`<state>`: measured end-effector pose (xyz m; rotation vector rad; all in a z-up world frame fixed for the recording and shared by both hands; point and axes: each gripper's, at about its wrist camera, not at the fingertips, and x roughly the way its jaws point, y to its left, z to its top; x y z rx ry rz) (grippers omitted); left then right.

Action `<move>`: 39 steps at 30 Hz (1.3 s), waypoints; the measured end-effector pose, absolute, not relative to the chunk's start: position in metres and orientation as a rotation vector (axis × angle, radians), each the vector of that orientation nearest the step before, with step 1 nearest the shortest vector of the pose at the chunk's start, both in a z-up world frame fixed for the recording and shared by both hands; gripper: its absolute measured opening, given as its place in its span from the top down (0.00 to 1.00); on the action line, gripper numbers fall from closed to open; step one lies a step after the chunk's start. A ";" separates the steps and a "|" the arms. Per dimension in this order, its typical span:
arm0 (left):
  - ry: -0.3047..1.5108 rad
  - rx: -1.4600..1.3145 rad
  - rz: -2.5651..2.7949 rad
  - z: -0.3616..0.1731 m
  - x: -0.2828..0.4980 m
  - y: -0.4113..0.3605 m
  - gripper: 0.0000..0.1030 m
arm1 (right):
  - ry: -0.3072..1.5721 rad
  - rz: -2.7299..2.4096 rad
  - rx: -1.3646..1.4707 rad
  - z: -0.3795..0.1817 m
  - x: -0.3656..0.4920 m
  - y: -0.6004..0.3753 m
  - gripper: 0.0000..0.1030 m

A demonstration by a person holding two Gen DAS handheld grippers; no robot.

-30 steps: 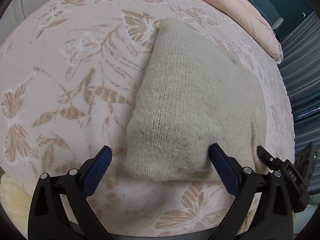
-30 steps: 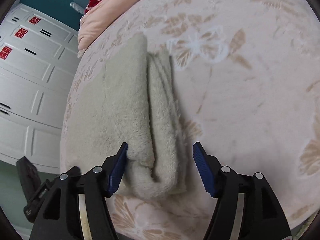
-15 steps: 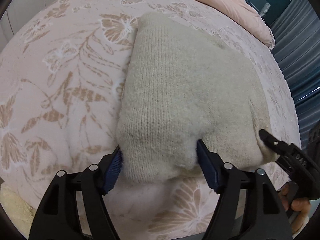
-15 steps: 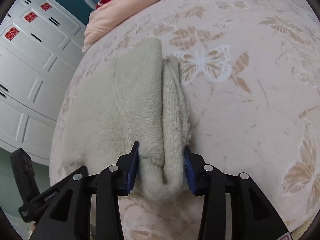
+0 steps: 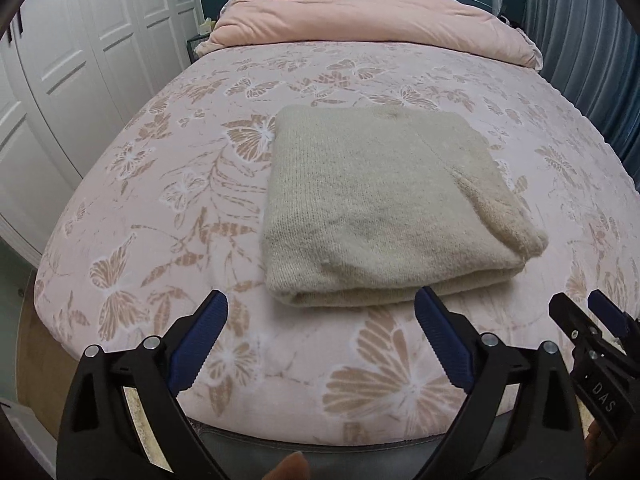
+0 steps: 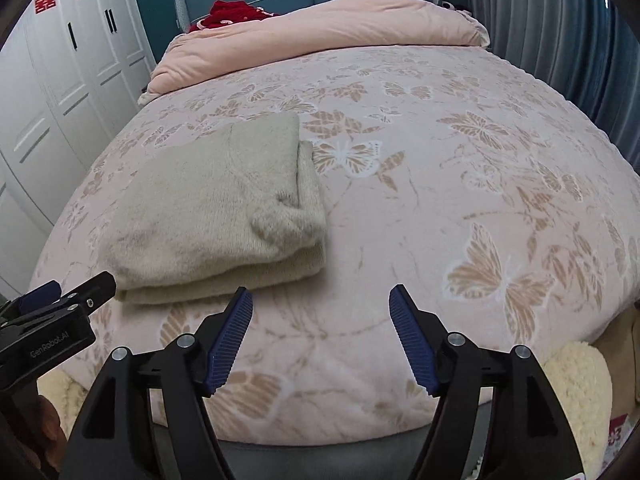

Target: Fold small clothes

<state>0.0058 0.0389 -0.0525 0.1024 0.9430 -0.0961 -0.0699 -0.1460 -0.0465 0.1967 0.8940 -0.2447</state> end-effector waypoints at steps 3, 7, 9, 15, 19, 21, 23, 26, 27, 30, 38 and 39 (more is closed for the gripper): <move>0.919 0.121 -0.077 -0.055 -0.011 0.035 0.10 | 0.886 -0.254 0.167 -0.048 -0.079 -0.139 0.30; 0.912 0.122 -0.046 -0.061 -0.026 0.034 0.10 | 0.888 -0.252 0.177 -0.050 -0.090 -0.135 0.29; 0.898 0.124 -0.037 -0.062 -0.033 0.033 0.10 | 0.890 -0.237 0.169 -0.050 -0.093 -0.130 0.29; 0.855 0.176 -0.030 -0.056 -0.047 0.025 0.11 | 0.866 -0.217 0.141 -0.042 -0.100 -0.117 0.29; 0.843 0.137 -0.017 -0.049 -0.050 0.030 0.11 | 0.863 -0.215 0.161 -0.038 -0.103 -0.117 0.29; 0.839 0.124 -0.010 -0.046 -0.050 0.031 0.11 | 0.854 -0.222 0.159 -0.036 -0.105 -0.116 0.29; 0.839 0.128 -0.007 -0.045 -0.051 0.030 0.11 | 0.848 -0.225 0.154 -0.034 -0.105 -0.116 0.29; 0.835 0.131 -0.001 -0.044 -0.052 0.029 0.11 | 0.849 -0.229 0.157 -0.033 -0.106 -0.116 0.29; 0.838 0.129 -0.001 -0.044 -0.052 0.028 0.12 | 0.847 -0.230 0.158 -0.032 -0.107 -0.116 0.29; 0.847 0.121 -0.004 -0.045 -0.052 0.029 0.12 | 0.848 -0.231 0.157 -0.032 -0.107 -0.115 0.29; 0.848 0.129 -0.010 -0.045 -0.051 0.028 0.19 | 0.853 -0.234 0.153 -0.032 -0.108 -0.114 0.29; 0.846 0.132 -0.009 -0.046 -0.051 0.028 0.19 | 0.853 -0.235 0.153 -0.032 -0.108 -0.113 0.29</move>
